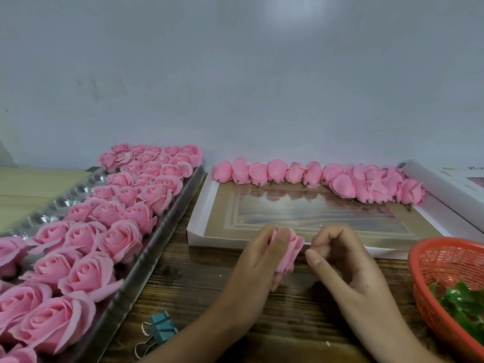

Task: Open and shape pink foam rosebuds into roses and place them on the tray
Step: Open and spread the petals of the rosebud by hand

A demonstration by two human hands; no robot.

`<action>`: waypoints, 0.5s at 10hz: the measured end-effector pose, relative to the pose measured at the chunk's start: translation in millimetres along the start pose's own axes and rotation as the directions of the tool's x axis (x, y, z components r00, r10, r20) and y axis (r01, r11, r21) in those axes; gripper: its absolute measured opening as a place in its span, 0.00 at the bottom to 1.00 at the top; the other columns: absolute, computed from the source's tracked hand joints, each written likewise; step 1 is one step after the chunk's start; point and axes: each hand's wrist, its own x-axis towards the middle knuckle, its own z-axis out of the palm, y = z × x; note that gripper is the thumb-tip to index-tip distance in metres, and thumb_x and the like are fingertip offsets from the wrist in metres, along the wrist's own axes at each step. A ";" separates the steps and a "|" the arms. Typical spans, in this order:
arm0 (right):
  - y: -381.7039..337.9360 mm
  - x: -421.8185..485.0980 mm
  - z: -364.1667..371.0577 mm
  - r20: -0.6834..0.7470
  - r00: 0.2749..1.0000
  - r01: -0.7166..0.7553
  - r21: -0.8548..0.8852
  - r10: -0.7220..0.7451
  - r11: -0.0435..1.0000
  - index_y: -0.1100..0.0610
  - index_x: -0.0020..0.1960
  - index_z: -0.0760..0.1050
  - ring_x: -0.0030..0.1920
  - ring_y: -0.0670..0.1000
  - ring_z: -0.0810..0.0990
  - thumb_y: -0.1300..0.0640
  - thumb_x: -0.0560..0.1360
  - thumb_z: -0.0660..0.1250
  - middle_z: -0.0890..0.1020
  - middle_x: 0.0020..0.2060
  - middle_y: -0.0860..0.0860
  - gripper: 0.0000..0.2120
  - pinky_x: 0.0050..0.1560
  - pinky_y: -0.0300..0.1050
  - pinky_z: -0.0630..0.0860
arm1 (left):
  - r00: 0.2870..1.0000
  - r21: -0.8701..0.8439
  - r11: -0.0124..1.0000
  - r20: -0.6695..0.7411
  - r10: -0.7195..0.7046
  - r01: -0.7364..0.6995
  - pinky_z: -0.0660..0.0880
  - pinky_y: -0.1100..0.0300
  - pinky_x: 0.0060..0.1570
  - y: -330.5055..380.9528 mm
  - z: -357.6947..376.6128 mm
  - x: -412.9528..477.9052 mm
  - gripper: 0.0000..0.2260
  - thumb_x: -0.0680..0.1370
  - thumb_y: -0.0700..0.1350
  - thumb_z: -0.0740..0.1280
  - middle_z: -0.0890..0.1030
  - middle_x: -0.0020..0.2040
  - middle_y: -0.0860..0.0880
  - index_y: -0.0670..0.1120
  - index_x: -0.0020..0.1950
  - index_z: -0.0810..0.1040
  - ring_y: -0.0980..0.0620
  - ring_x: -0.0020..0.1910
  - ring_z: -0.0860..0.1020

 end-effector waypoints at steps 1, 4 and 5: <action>-2.0 -1.2 0.0 0.056 0.998 -0.018 -0.023 0.019 1.000 0.53 0.42 0.73 0.34 0.46 0.71 0.42 0.69 0.71 0.74 0.32 0.49 0.15 0.37 0.36 0.68 | 0.989 -0.198 0.971 -0.045 -0.143 0.132 0.62 0.52 0.51 -8.8 11.0 7.0 0.16 0.82 0.42 0.53 0.70 0.35 0.45 0.44 0.35 0.70 0.49 0.37 0.67; -6.7 -2.1 -3.0 0.092 0.995 -0.047 0.000 0.047 0.999 0.53 0.41 0.77 0.35 0.58 0.71 0.47 0.78 0.68 0.74 0.33 0.59 0.12 0.38 0.45 0.68 | 0.986 -0.092 0.983 0.070 -0.153 0.159 0.57 0.54 0.28 -7.3 8.7 18.7 0.21 0.77 0.27 0.48 0.72 0.41 0.37 0.48 0.46 0.74 0.48 0.25 0.62; -7.5 -1.9 -1.5 0.052 0.997 -0.063 0.031 0.061 0.998 0.49 0.43 0.74 0.35 0.59 0.70 0.47 0.73 0.67 0.75 0.34 0.59 0.06 0.38 0.48 0.68 | 0.993 -0.040 0.999 0.118 -0.010 0.015 0.59 0.52 0.28 -12.2 5.5 9.1 0.15 0.76 0.33 0.52 0.69 0.34 0.41 0.49 0.49 0.74 0.52 0.24 0.63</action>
